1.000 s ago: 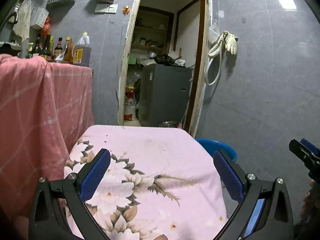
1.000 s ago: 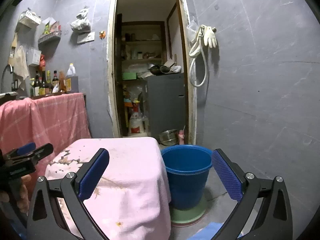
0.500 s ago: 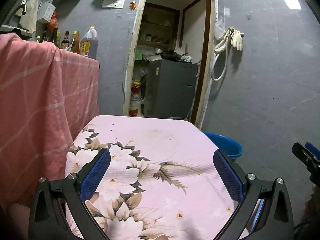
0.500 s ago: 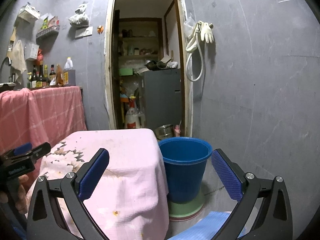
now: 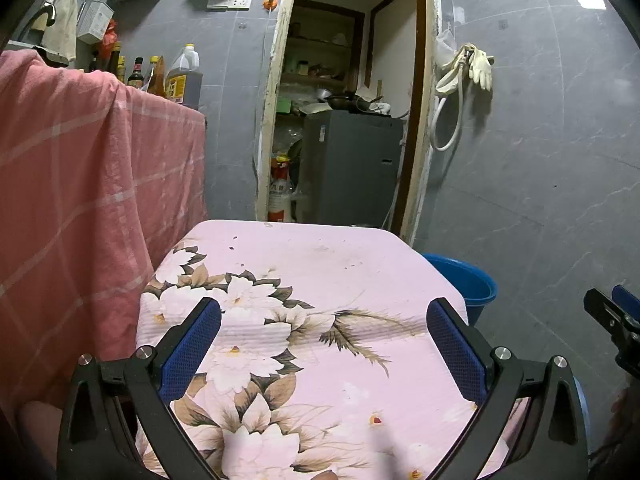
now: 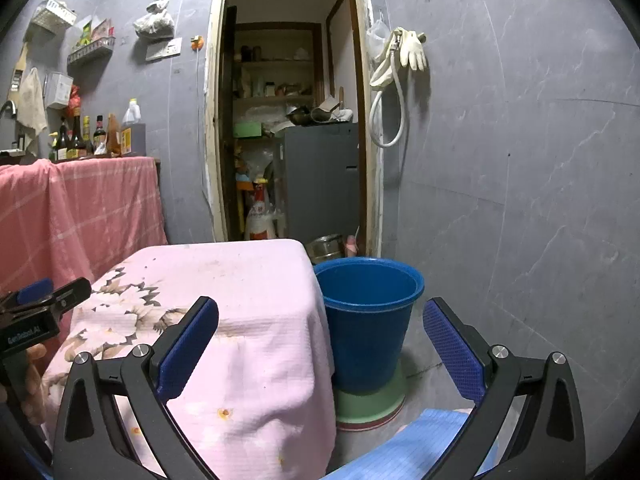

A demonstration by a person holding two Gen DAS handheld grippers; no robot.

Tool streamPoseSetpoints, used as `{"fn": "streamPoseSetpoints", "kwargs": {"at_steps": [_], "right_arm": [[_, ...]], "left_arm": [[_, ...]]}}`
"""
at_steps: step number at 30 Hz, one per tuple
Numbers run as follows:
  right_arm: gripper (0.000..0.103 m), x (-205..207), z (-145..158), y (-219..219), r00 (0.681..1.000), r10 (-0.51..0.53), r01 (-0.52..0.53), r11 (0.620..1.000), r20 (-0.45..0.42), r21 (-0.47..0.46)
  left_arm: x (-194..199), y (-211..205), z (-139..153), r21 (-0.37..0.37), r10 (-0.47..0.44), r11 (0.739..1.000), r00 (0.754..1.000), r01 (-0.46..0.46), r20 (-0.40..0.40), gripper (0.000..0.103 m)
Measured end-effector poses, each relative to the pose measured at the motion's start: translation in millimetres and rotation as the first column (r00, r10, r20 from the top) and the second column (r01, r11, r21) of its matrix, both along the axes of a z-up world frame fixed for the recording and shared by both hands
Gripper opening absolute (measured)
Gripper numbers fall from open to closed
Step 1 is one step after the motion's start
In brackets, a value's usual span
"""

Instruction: Collect trash

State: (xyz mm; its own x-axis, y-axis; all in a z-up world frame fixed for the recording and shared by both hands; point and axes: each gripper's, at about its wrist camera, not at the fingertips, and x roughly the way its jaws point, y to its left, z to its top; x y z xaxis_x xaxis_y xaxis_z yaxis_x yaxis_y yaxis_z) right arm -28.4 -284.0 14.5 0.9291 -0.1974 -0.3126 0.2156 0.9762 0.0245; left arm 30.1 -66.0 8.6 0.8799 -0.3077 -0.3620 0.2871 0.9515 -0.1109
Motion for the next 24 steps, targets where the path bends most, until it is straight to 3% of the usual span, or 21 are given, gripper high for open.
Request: {"fn": "streamPoseSetpoints", "kwargs": {"at_steps": [24], "right_arm": [[0.103,0.6,0.4,3.7,1.0,0.003,-0.003,1.0,0.0,0.0]], "left_arm": [[1.3,4.1,-1.0,0.002,-0.002,1.0,1.0,0.002,0.002,0.101]]}}
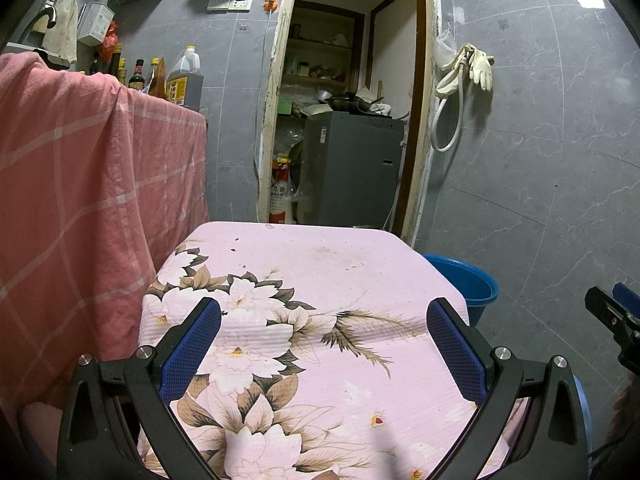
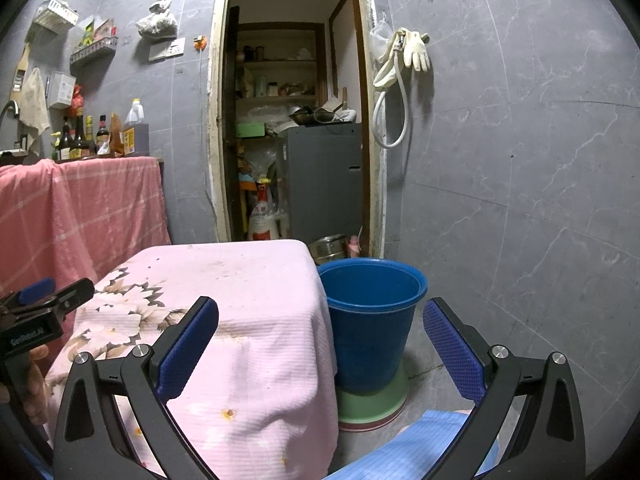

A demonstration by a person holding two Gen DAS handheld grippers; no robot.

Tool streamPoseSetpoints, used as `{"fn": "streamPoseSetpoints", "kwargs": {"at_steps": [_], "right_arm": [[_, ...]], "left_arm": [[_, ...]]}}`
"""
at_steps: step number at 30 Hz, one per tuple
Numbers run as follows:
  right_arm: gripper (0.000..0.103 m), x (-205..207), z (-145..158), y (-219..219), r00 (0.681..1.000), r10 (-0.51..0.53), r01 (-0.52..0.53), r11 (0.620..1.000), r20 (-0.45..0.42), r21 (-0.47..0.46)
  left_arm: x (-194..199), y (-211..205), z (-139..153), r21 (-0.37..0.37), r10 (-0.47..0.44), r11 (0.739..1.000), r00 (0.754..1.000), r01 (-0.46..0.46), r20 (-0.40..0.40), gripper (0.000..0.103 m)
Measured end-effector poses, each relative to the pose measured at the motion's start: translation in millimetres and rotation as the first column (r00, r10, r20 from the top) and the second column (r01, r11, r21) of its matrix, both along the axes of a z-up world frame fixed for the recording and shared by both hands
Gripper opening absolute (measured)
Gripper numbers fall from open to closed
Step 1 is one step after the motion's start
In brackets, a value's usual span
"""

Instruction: Collect trash

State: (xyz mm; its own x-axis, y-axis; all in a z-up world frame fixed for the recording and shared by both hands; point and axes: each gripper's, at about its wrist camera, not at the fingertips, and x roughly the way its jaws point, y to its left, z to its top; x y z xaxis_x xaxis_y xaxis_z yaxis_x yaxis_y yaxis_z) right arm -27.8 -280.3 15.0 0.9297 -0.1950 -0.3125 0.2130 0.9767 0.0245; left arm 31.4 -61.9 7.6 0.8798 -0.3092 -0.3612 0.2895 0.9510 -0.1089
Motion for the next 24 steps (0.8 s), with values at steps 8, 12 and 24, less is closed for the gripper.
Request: {"fn": "streamPoseSetpoints", "kwargs": {"at_steps": [8,12,24], "right_arm": [[0.103,0.5,0.1,2.3,1.0,0.0,0.0,1.0,0.001,-0.001],[0.103,0.7,0.3,1.9,1.0,0.0,0.0,1.0,0.002,-0.001],[0.103,0.6,0.5,2.3,1.0,0.0,0.0,1.0,0.002,-0.001]], "left_arm": [[0.8,1.7,0.0,-0.002,-0.002,1.0,1.0,0.002,0.0,0.101],[1.2,2.9,-0.3,-0.002,-0.002,1.0,1.0,0.002,0.001,0.101],[1.0,3.3,-0.3,-0.001,-0.002,1.0,1.0,0.002,0.002,0.101]]}}
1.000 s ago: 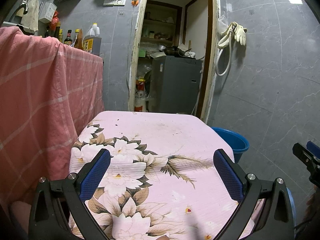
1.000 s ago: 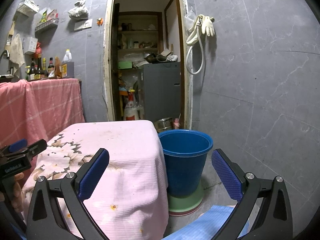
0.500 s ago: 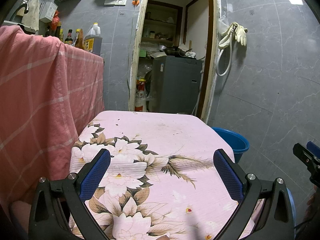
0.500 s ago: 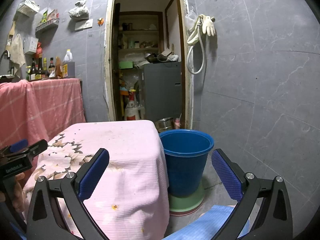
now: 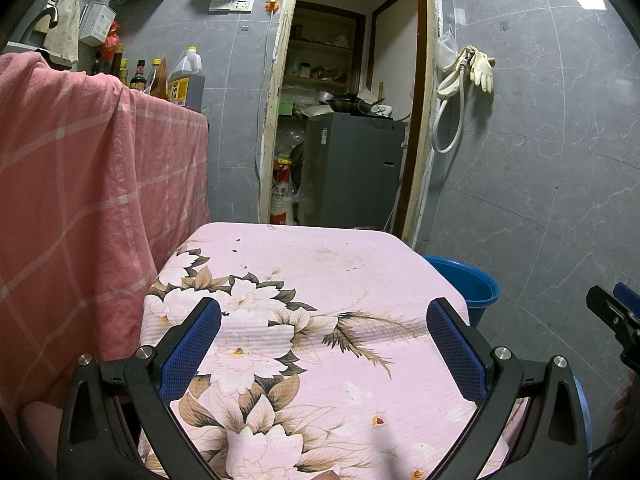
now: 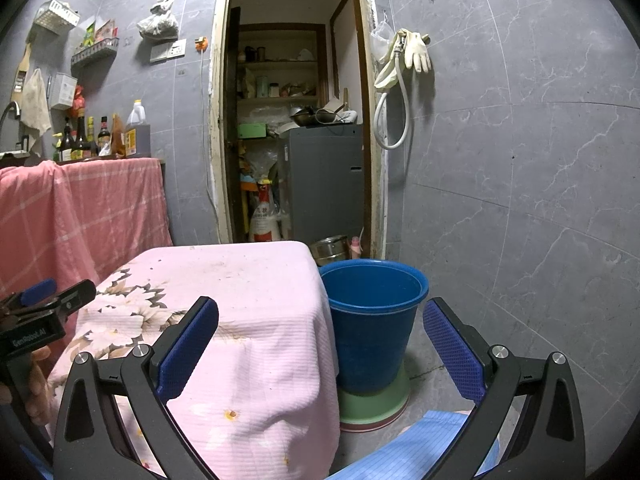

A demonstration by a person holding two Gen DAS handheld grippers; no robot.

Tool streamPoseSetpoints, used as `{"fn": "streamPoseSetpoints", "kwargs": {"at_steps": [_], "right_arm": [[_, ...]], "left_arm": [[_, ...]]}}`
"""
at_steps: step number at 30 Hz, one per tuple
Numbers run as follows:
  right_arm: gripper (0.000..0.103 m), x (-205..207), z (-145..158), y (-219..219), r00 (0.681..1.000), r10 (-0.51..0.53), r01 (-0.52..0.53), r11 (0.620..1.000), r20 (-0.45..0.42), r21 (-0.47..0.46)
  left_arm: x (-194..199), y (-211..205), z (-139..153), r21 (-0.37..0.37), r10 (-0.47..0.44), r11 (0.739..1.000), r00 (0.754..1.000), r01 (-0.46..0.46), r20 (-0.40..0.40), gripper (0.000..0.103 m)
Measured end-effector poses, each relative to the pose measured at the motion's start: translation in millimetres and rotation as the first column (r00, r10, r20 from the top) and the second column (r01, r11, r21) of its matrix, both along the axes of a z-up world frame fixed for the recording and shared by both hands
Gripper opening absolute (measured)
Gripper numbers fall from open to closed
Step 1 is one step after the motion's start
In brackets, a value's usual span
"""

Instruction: Collect trash

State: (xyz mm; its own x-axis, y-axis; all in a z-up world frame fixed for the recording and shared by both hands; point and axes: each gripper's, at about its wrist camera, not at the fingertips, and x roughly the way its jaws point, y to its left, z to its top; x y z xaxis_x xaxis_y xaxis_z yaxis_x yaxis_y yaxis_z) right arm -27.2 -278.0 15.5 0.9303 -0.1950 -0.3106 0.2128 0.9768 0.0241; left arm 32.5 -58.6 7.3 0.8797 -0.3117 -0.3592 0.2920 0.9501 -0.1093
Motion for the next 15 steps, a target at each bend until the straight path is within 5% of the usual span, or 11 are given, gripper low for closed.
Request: {"fn": "streamPoseSetpoints", "kwargs": {"at_steps": [15], "right_arm": [[0.103,0.0,-0.3,0.4,1.0,0.0,0.0,1.0,-0.001,0.002]], "left_arm": [[0.3,0.7,-0.2,0.0,-0.001,1.0,1.0,0.001,-0.002,0.101]]}}
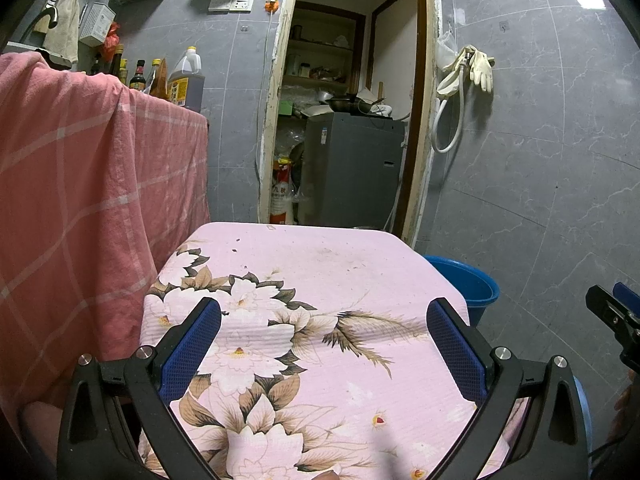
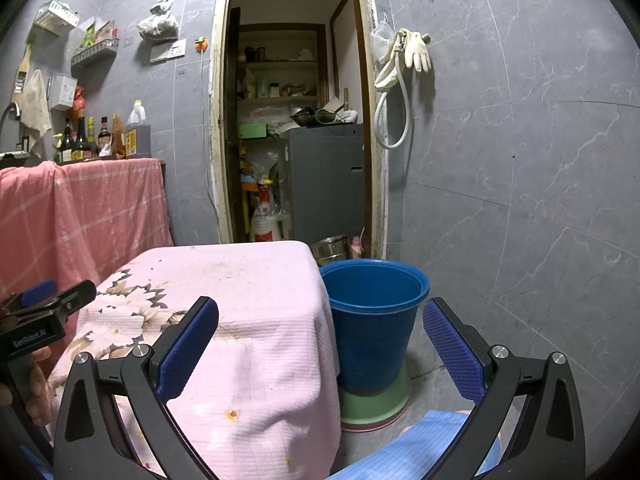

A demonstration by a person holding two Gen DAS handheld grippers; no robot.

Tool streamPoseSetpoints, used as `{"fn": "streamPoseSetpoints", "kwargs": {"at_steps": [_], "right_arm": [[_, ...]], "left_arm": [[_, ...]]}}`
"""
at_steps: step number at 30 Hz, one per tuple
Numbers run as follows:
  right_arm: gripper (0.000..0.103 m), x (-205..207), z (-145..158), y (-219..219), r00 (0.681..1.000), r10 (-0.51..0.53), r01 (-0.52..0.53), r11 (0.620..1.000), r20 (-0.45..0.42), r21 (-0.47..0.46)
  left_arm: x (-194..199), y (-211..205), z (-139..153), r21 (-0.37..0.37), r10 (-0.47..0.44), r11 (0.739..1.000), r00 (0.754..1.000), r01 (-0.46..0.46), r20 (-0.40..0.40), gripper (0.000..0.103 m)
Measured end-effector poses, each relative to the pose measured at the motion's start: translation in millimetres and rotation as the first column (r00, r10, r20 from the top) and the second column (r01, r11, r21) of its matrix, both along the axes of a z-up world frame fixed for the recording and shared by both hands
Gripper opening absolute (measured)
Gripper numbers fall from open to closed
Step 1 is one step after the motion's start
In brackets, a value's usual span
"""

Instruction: Collect trash

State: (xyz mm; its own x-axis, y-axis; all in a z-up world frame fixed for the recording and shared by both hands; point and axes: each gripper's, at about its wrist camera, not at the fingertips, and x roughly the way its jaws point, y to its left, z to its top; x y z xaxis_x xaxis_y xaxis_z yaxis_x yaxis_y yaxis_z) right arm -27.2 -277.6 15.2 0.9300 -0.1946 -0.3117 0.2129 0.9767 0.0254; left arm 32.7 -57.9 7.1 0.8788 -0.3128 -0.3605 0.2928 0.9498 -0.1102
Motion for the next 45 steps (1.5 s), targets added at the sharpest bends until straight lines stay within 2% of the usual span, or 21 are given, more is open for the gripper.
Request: {"fn": "streamPoseSetpoints", "kwargs": {"at_steps": [45], "right_arm": [[0.103,1.0,0.5,4.3,1.0,-0.002,0.002,1.0,0.0,0.0]], "left_arm": [[0.7,2.7,-1.1,0.002,-0.002,1.0,1.0,0.002,0.002,0.101]]}}
